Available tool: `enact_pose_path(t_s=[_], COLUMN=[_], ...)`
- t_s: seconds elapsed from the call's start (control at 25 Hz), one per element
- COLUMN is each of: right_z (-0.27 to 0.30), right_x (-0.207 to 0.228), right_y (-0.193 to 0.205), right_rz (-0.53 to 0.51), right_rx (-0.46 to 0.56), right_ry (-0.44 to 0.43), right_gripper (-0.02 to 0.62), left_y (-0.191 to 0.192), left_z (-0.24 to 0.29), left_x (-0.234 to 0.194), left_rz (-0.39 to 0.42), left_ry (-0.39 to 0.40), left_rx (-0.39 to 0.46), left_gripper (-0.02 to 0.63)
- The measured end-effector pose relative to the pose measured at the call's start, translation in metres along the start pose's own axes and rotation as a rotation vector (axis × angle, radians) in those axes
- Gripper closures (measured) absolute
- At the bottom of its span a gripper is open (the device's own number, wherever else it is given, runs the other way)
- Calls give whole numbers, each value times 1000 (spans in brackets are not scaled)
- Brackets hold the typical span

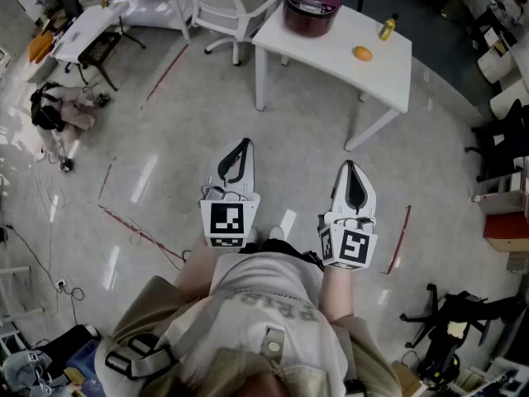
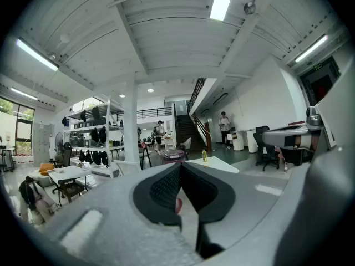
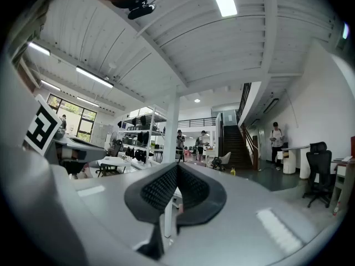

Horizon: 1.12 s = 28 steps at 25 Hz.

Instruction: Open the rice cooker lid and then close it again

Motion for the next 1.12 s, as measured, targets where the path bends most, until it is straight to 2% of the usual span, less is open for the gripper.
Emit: enact_pose_path(t_s=[0.76, 0.92, 1.12], right_z=[4, 12, 19], right_x=[12, 24, 49], right_y=[20, 30, 40], right_rz=[42, 81, 199], right_rx=[-22, -39, -10], right_ry=[-34, -40, -47], right_gripper=[595, 595, 592], left_y=[16, 16, 12], left_z=[13, 21, 30], left_x=[15, 21, 23], left_rz=[20, 23, -11], left_ry=[-22, -29, -66], left_rx=[-65, -71, -52], left_gripper=[598, 598, 597])
Point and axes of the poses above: the fingertips, and each gripper's own axes: z forward along the fingers, x to its right, y out of its underside, the point moved 5 cm from there along -z, backward along the fingers, and after that the axes turned 14 degrees about -z, right-handed, at the moved point
